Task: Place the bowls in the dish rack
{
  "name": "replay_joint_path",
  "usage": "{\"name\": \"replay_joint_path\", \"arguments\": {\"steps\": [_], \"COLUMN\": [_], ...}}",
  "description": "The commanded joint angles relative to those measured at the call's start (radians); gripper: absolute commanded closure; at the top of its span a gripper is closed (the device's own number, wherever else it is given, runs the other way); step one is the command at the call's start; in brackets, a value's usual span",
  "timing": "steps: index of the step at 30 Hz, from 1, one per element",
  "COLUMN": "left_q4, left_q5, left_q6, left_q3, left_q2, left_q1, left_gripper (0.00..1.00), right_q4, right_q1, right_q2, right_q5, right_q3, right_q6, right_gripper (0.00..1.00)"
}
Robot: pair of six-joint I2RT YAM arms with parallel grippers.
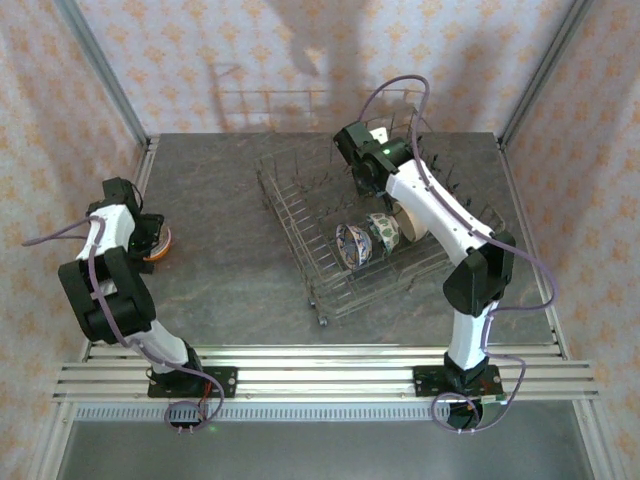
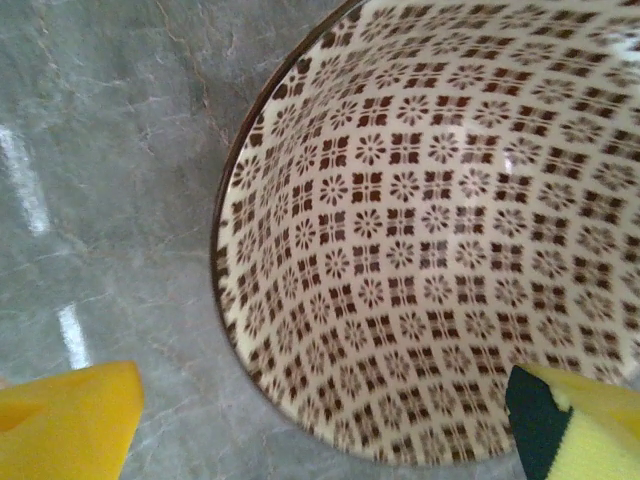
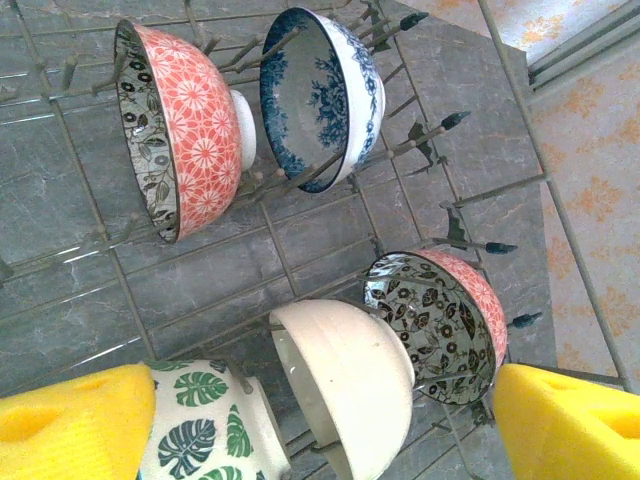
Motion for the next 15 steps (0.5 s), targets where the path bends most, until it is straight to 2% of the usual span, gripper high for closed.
{"name": "replay_joint_path", "arguments": {"steps": [1, 11, 15], "left_q4": [0.05, 0.078, 0.035], "left_q5": [-0.005, 0.109, 0.165], "left_q6": [-0.03, 0.071, 0.141], "left_q3": [0.007, 0.006, 0.031], "left_q2": [0.029, 0.117, 0.147], "left_q1": [0.003, 0.003, 0.003], "left_gripper": [0.14, 0.49, 0.56], "right_q4": [-0.019, -0.075, -0.09], "right_q1": [-0.01, -0.01, -0.011], "right_q2": [-0.041, -0.044, -0.052], "right_q5": [0.008, 0.007, 0.006], "right_q3": [0.003, 0.076, 0.083], "right_q6": [-0.009, 0.02, 0.035], "right_gripper": [0.13, 0.13, 0.13]}}
